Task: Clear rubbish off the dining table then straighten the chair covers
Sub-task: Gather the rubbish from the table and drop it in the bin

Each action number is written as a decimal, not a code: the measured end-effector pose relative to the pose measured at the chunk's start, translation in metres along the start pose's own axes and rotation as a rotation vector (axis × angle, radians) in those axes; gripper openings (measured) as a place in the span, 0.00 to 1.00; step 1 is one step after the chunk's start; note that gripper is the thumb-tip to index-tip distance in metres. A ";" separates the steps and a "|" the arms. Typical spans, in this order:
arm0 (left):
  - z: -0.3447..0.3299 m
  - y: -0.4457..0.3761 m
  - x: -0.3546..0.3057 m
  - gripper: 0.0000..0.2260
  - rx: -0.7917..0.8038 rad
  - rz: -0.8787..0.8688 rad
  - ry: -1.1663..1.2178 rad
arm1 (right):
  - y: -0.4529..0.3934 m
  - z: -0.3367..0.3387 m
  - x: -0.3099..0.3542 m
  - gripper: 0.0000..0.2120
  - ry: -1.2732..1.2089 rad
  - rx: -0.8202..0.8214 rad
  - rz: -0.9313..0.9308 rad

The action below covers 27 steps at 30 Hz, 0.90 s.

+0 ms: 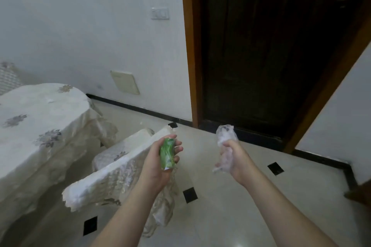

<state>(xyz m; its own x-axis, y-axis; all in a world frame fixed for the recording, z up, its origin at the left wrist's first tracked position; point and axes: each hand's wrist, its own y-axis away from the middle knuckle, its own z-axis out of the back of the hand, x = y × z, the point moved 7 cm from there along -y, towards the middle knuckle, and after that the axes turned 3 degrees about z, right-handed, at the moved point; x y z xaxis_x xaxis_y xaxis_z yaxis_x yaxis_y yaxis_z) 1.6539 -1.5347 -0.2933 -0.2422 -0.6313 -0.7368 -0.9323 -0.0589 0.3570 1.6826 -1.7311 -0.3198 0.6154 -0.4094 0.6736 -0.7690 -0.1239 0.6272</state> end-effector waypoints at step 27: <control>-0.067 -0.249 -0.032 0.13 0.017 0.090 0.059 | -0.186 -0.012 0.157 0.12 0.331 -0.011 0.292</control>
<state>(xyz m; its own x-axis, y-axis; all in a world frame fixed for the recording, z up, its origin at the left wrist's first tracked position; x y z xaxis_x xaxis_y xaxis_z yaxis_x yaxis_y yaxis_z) 1.9117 -1.5516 -0.3206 -0.3092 -0.6779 -0.6669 -0.9121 0.0127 0.4099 1.9243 -1.7615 -0.3253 0.3958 -0.1139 0.9112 -0.9182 -0.0356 0.3944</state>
